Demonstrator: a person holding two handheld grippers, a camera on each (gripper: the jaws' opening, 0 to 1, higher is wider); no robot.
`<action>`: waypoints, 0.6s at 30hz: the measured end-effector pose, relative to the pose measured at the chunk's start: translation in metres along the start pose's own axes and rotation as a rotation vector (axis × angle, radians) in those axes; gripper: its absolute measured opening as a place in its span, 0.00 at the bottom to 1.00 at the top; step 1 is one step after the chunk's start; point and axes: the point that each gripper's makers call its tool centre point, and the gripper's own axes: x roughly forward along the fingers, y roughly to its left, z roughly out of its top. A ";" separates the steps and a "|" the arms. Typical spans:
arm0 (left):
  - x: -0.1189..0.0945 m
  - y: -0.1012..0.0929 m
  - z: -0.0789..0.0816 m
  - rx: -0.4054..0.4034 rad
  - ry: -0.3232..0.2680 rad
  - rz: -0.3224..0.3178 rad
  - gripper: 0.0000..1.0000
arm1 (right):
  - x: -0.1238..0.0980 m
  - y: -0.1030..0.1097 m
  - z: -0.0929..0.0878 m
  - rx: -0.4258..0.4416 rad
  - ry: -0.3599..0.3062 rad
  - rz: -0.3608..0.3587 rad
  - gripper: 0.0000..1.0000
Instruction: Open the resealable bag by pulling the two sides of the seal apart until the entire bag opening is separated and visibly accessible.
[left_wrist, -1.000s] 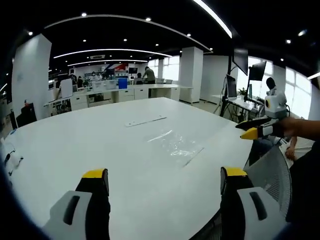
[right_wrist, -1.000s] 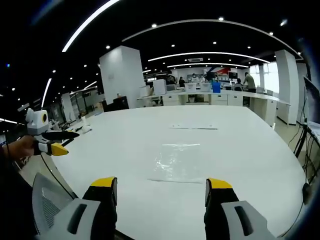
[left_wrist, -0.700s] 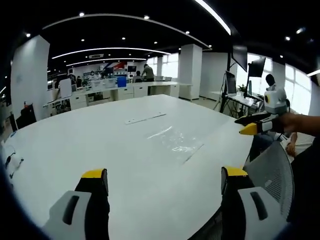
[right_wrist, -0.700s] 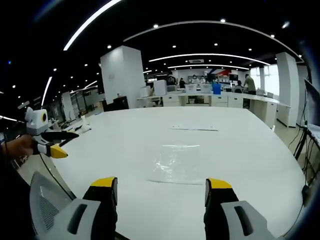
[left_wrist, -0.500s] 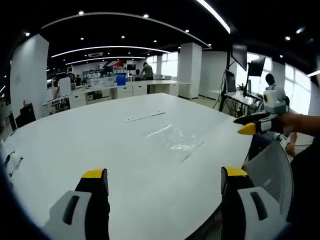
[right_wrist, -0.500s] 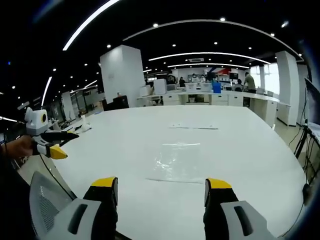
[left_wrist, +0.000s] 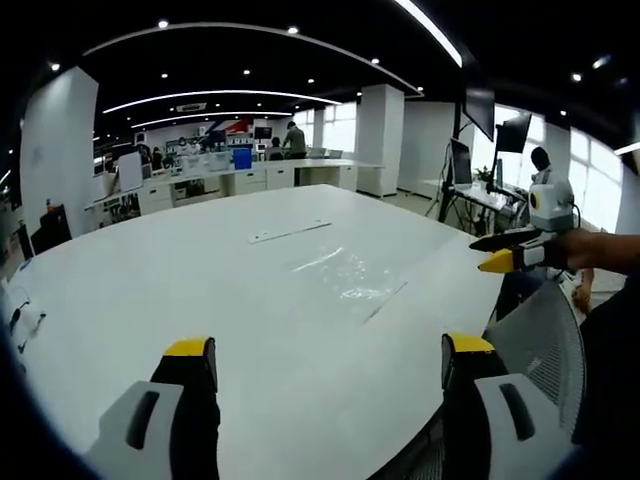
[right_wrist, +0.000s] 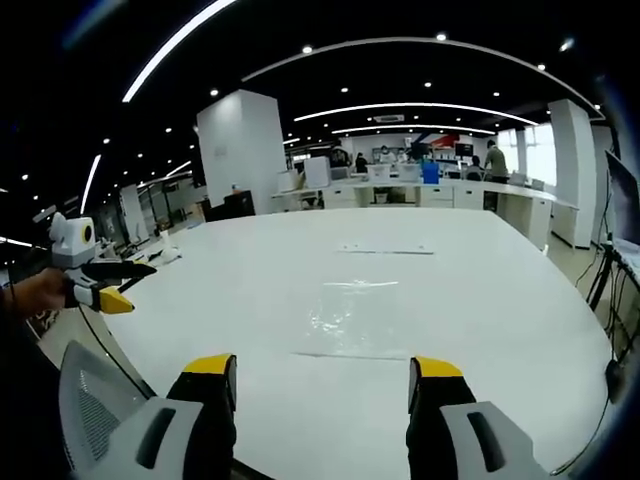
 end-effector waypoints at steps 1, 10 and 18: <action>0.000 0.000 0.000 0.000 0.000 -0.002 0.91 | 0.000 0.000 0.000 0.000 0.000 0.001 0.69; 0.001 -0.001 0.001 0.005 0.002 -0.007 0.91 | 0.000 -0.001 0.001 0.006 -0.004 0.007 0.69; 0.004 0.002 0.001 0.068 0.026 -0.012 0.92 | -0.002 -0.008 0.007 -0.002 -0.016 -0.004 0.69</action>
